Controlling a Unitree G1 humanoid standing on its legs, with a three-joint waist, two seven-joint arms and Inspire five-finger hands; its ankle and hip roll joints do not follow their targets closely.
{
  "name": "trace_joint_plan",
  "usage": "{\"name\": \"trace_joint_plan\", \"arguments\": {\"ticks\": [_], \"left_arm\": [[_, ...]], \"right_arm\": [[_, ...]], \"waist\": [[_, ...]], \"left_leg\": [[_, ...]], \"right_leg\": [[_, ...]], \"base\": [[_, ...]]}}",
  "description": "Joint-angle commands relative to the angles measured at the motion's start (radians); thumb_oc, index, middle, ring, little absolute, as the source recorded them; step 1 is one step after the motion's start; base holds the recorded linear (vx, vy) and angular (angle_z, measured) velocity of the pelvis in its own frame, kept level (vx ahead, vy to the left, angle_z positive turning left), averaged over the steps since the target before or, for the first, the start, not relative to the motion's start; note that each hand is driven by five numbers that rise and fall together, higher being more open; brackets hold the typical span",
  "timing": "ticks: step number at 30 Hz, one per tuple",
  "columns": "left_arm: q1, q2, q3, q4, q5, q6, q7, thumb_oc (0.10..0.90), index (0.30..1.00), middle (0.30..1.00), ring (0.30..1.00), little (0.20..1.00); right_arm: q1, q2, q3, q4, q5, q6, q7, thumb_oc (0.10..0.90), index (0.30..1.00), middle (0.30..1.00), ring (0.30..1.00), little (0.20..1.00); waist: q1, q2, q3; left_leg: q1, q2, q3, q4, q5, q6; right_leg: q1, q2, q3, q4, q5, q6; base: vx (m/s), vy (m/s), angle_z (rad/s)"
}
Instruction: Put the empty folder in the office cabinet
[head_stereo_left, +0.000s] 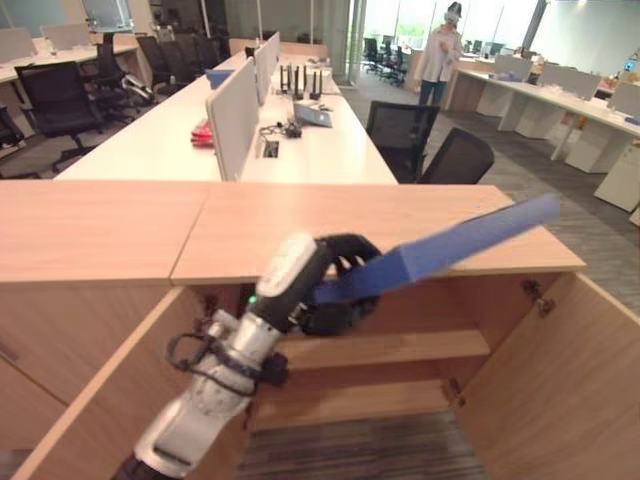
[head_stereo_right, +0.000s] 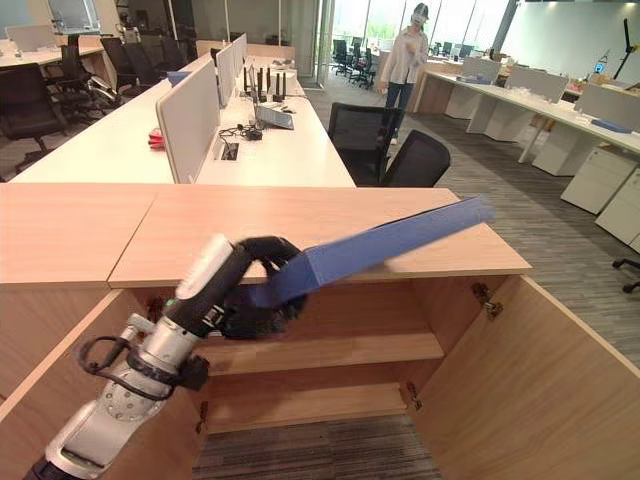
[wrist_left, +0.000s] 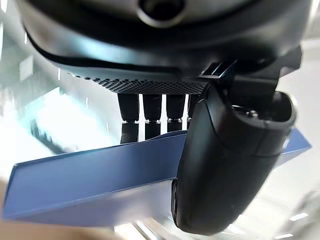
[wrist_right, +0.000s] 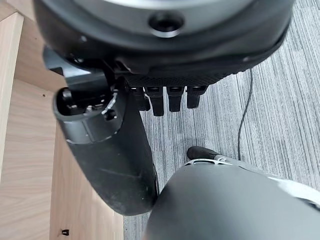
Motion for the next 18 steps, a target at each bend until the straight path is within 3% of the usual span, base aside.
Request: {"name": "trace_joint_plan", "arguments": {"ticks": [1, 5, 9, 13, 15, 18], "left_arm": [[-0.054, -0.014, 0.119, -0.069, -0.216, -0.022, -0.031, 0.4, 0.3, 0.3, 0.3, 0.3], [0.091, -0.028, 0.152, -0.014, -0.37, 0.02, -0.075, 0.4, 0.3, 0.3, 0.3, 0.3], [0.17, -0.032, 0.189, 0.005, -0.386, 0.034, -0.074, 0.4, 0.3, 0.3, 0.3, 0.3], [0.269, -0.008, 0.271, 0.054, -0.232, 0.046, -0.057, 0.4, 0.3, 0.3, 0.3, 0.3], [0.292, 0.04, 0.289, 0.106, -0.065, 0.059, -0.062, 0.4, 0.3, 0.3, 0.3, 0.3], [0.34, 0.056, 0.268, 0.158, -0.015, 0.07, -0.103, 0.4, 0.3, 0.3, 0.3, 0.3]], "right_arm": [[-0.037, -0.016, 0.054, 0.038, -0.015, 0.005, 0.009, 0.8, 0.9, 0.9, 0.9, 0.9], [-0.052, -0.005, 0.066, 0.041, -0.029, 0.018, 0.03, 0.8, 0.9, 0.9, 0.9, 0.9], [-0.056, -0.002, 0.064, 0.039, -0.026, 0.018, 0.033, 0.8, 0.9, 0.9, 0.9, 0.9], [-0.057, -0.008, 0.059, 0.025, -0.02, 0.016, 0.028, 0.8, 0.9, 0.9, 0.9, 0.9], [-0.063, -0.02, 0.061, 0.009, -0.032, 0.016, 0.028, 0.8, 0.9, 0.9, 0.9, 0.9], [-0.167, -0.003, 0.06, 0.052, -0.061, 0.049, -0.012, 0.8, 0.9, 0.9, 0.9, 0.9]], "waist": [[-0.007, -0.024, 0.034], [0.004, -0.018, 0.042], [0.012, -0.017, 0.048], [0.027, -0.015, 0.055], [0.031, -0.013, 0.057], [0.056, -0.003, 0.055]], "left_leg": [[0.009, -0.02, -0.084, -0.002, -0.087, 0.004], [0.009, -0.02, -0.089, -0.002, -0.086, 0.004], [0.007, -0.02, -0.093, -0.002, -0.085, 0.006], [0.002, -0.021, -0.098, -0.002, -0.083, 0.007], [0.001, -0.021, -0.1, -0.002, -0.082, 0.007], [0.001, -0.024, -0.109, -0.002, -0.082, 0.009]], "right_leg": [[0.042, -0.039, -0.027, 0.031, -0.036, 0.065], [0.047, -0.039, -0.029, 0.027, -0.035, 0.062], [0.047, -0.039, -0.03, 0.025, -0.033, 0.061], [0.048, -0.037, -0.034, 0.02, -0.033, 0.061], [0.049, -0.037, -0.035, 0.019, -0.033, 0.061], [0.052, -0.039, -0.046, 0.016, -0.034, 0.062]], "base": [[0.0, 0.0, 0.0], [0.0, 0.002, 0.01], [-0.01, 0.007, 0.04], [0.0, 0.002, 0.06], [0.01, 0.001, 0.09], [0.04, 0.013, 0.01]]}}
